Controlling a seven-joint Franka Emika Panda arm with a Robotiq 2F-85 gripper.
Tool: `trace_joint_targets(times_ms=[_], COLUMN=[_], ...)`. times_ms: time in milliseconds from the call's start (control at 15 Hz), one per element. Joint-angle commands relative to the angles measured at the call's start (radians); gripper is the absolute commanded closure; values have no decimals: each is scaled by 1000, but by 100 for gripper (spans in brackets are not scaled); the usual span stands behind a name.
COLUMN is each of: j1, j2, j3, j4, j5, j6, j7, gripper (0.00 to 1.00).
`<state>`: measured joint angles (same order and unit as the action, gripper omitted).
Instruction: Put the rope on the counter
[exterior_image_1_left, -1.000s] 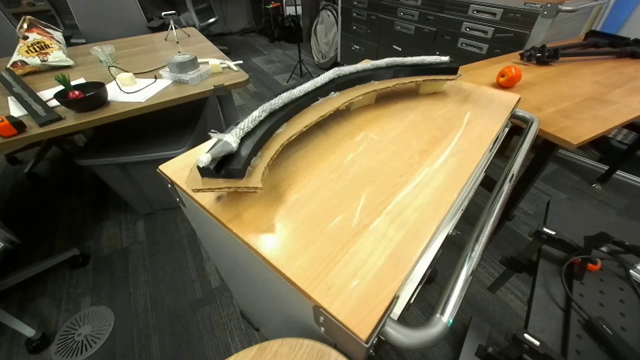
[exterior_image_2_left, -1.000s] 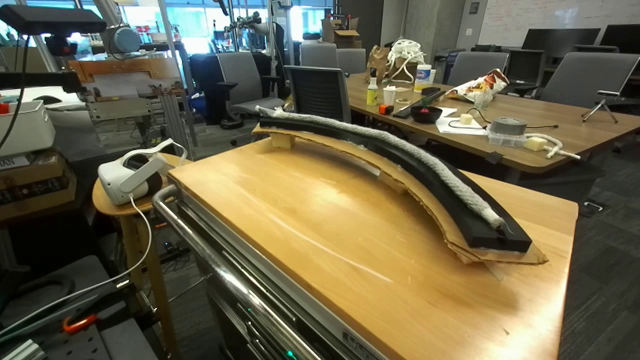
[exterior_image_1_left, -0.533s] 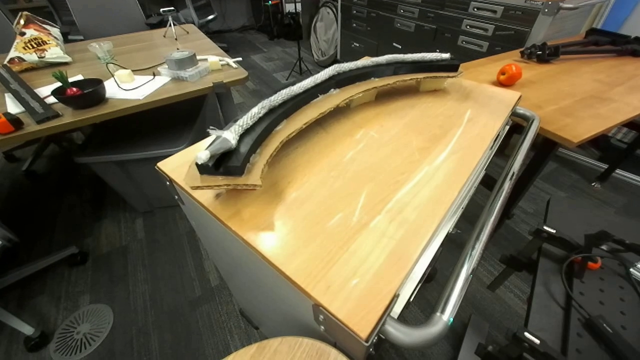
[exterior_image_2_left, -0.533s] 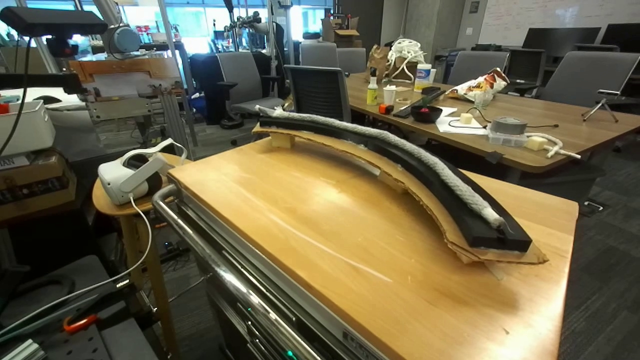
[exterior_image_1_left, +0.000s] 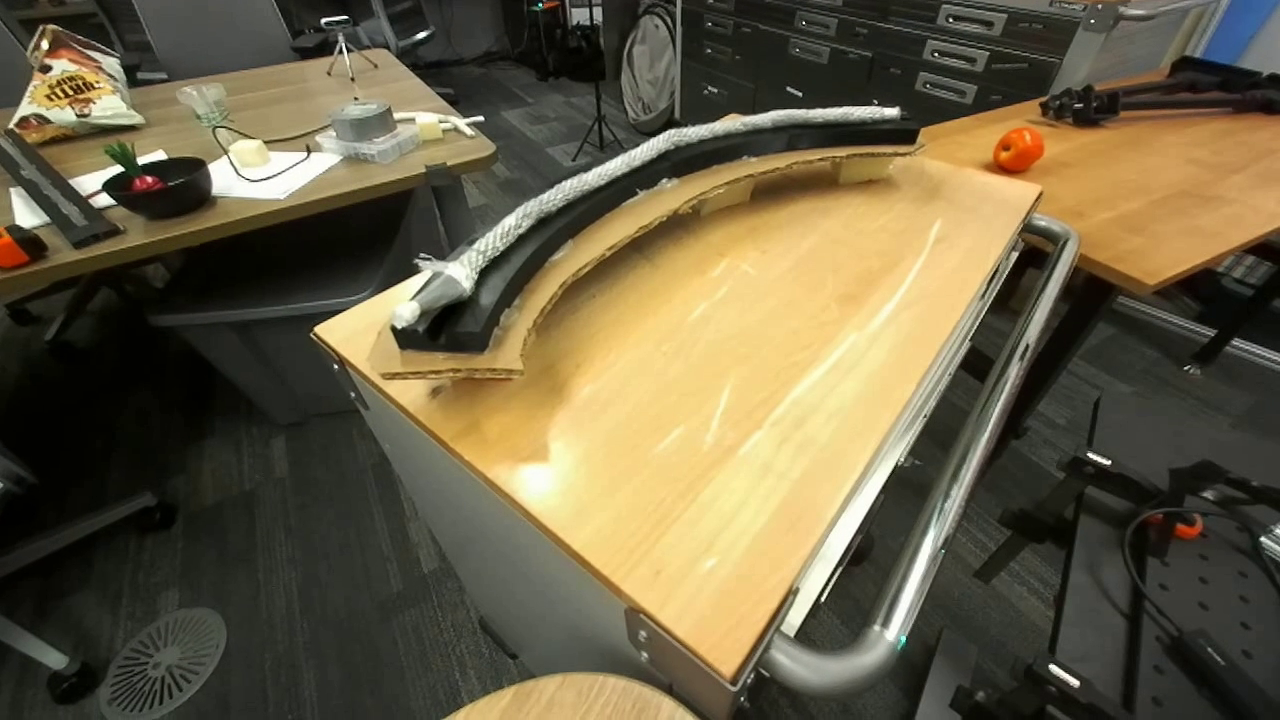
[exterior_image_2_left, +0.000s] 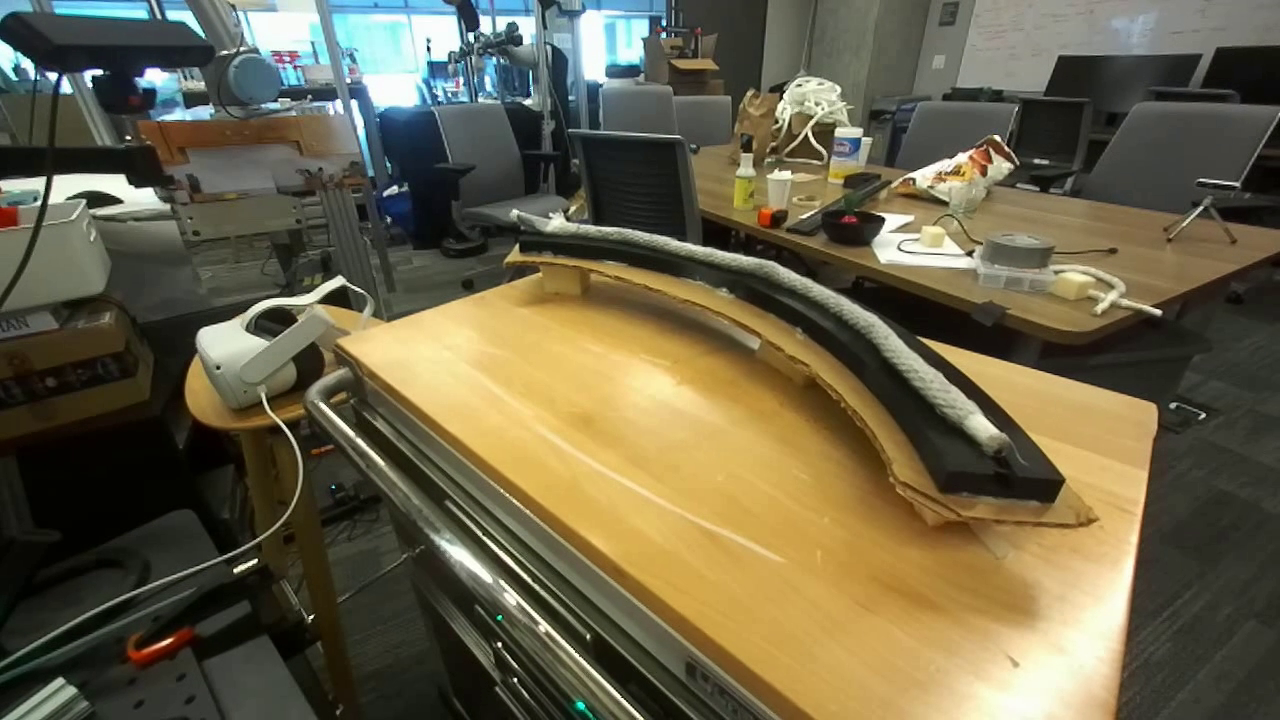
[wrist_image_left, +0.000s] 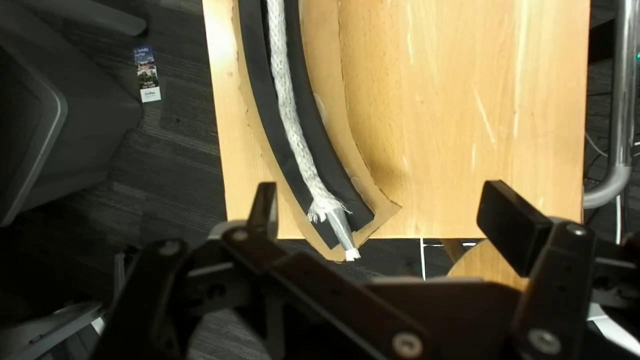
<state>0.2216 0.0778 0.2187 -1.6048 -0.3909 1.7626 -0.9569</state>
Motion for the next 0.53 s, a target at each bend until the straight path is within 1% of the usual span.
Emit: trace_joint_targets(times_ms=[0, 67, 133, 333, 467], j1=[1, -2, -11, -32, -49], j2=[3, 9, 13, 42, 74], j3=[1, 4, 4, -5, -11], j4=[6, 7, 11, 36, 56], j5=[0, 6, 63, 174, 262], j6=[-5, 23, 63, 136, 154], j7=[0, -87, -160, -304, -393], gripper=[0, 0, 0, 0, 0])
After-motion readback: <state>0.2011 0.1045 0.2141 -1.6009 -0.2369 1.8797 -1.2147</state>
